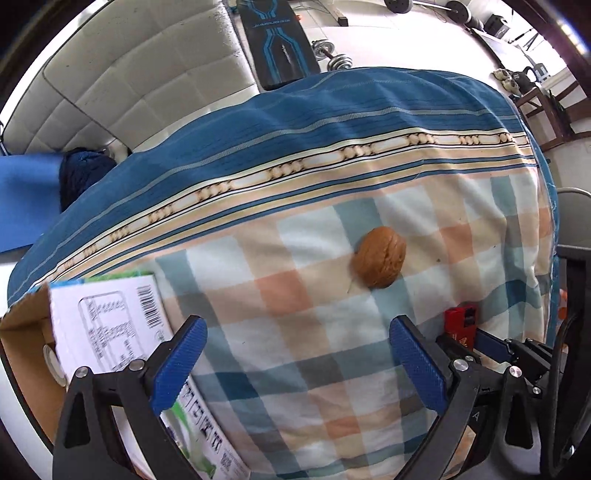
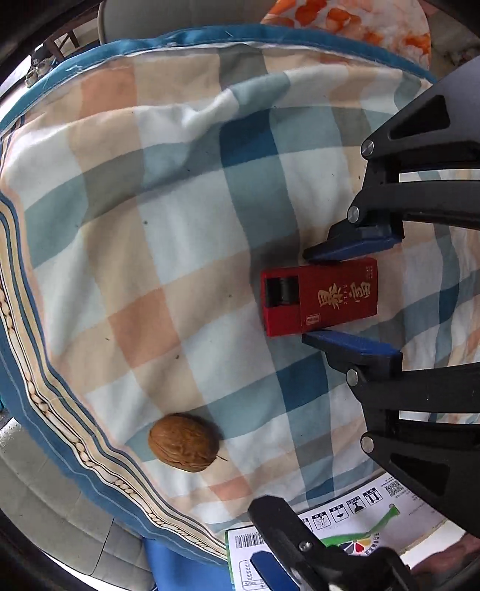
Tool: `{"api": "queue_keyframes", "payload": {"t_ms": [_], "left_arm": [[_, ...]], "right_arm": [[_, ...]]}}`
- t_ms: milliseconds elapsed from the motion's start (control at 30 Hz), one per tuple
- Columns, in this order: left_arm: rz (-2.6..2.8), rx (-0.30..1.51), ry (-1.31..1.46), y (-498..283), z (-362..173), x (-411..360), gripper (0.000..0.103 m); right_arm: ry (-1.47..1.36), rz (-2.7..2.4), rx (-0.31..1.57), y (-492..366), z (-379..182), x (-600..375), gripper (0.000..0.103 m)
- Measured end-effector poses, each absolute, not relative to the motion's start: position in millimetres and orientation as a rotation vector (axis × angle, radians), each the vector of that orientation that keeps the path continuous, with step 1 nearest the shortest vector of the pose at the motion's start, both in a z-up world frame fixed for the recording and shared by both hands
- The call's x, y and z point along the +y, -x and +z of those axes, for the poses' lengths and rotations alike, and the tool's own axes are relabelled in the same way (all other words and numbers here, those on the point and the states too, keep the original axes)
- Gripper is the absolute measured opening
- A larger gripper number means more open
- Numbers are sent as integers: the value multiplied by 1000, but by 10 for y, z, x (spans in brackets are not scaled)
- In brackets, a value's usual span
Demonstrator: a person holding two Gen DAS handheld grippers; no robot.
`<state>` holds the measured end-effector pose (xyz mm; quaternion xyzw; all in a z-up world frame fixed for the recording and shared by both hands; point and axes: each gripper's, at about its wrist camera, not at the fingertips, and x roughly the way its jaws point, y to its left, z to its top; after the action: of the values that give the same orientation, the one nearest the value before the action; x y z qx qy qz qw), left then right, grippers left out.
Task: Organize rigid objects
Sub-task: 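Grasp the walnut with left tool while right tool grasps the red box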
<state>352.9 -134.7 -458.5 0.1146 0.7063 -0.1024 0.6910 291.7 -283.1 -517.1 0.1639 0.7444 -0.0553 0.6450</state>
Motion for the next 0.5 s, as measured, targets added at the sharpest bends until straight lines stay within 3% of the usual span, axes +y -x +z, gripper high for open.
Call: {"api": "queue_keyframes", "payload": {"t_ms": [133,200,267,333,500], "left_arm": [[-284,1595,-188,-3634,-4626,-1484,101],[-309,1614,-146,-3710,-4682,-1542,94],[-324,1644,-124,-3801,-4770,-1611,71],[-333,1667,-125,-3868,-4862,-1683,58],[-334,1699,-157,-3929,-5013,-1844,44]], "right_arm": [[-344,-164,1668,-3048,-5072,-3021,38],[-346,-172,1664,-3113,-5050,-3091,38],[-343,-188,1663,-3171,-5053,-3193,38],[-342,-197,1668,-3238,-5067,-3246,38],[-345,-201,1686,-3346,-5140,-3331,38]]}}
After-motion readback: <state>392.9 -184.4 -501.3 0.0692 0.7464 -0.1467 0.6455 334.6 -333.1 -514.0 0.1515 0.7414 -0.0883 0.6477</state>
